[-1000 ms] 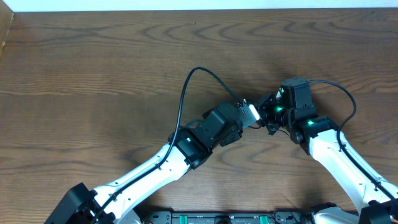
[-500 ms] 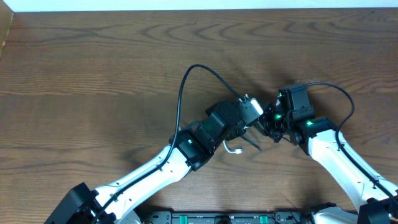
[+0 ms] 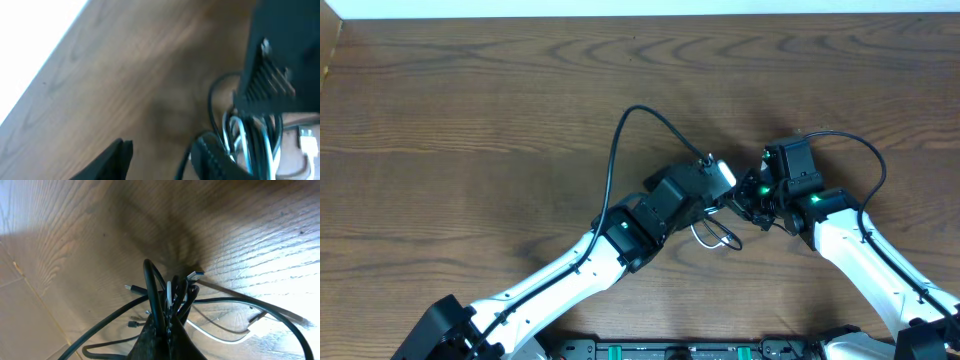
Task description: Untangle cables
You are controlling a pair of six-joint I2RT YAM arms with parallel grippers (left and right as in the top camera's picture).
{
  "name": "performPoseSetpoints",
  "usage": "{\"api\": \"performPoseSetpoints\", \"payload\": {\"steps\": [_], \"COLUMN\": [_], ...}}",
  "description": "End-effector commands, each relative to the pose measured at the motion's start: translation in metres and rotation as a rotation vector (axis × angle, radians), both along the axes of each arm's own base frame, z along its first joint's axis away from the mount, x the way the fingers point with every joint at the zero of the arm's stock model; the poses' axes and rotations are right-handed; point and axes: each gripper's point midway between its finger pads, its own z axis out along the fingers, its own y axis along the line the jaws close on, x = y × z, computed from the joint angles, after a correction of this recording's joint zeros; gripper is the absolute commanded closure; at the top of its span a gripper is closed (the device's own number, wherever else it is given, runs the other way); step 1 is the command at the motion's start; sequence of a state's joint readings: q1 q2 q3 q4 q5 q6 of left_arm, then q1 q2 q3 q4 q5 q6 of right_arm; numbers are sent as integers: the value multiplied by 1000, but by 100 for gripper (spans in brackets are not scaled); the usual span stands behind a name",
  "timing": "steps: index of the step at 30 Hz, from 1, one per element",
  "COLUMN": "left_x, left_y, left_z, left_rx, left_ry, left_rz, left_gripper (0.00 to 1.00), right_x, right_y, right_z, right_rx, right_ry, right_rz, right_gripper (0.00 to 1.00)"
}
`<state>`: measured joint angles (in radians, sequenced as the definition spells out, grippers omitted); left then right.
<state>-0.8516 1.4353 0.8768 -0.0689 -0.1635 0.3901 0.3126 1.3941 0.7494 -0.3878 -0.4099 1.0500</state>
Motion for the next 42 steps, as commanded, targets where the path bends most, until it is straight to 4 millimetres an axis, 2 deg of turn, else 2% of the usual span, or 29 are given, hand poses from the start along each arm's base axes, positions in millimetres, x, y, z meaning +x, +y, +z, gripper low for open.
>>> {"api": "performPoseSetpoints", "payload": {"steps": [1, 4, 9, 17, 20, 27, 32, 42], "left_x": [-2, -12, -37, -46, -54, -57, -52, -40], "left_y": [4, 4, -8, 4, -2, -8, -14, -26], "left_z": [7, -2, -1, 11, 12, -9, -21, -33], "left_rx": [9, 23, -31, -37, -65, -44, -37, -52], "left_ry": [10, 63, 157, 168, 198, 261, 269, 256], "left_rz": [6, -27, -141, -146, -189, -209, -208, -207], "left_gripper": [49, 43, 28, 25, 23, 24, 30, 43], "right_x": [1, 3, 6, 6, 6, 6, 6, 6], "right_y": [-6, -10, -14, -15, -15, -15, -15, -15], "right_z": [-6, -8, -8, -8, -9, -9, -9, -9], "right_rx": [-52, -78, -92, -101, -101, -101, -101, -101], "right_ry": [-20, -33, -41, -49, -49, -48, -48, -48], "right_rz": [7, 4, -1, 6, 6, 6, 6, 6], "right_gripper": [99, 99, 99, 99, 99, 99, 99, 99]}}
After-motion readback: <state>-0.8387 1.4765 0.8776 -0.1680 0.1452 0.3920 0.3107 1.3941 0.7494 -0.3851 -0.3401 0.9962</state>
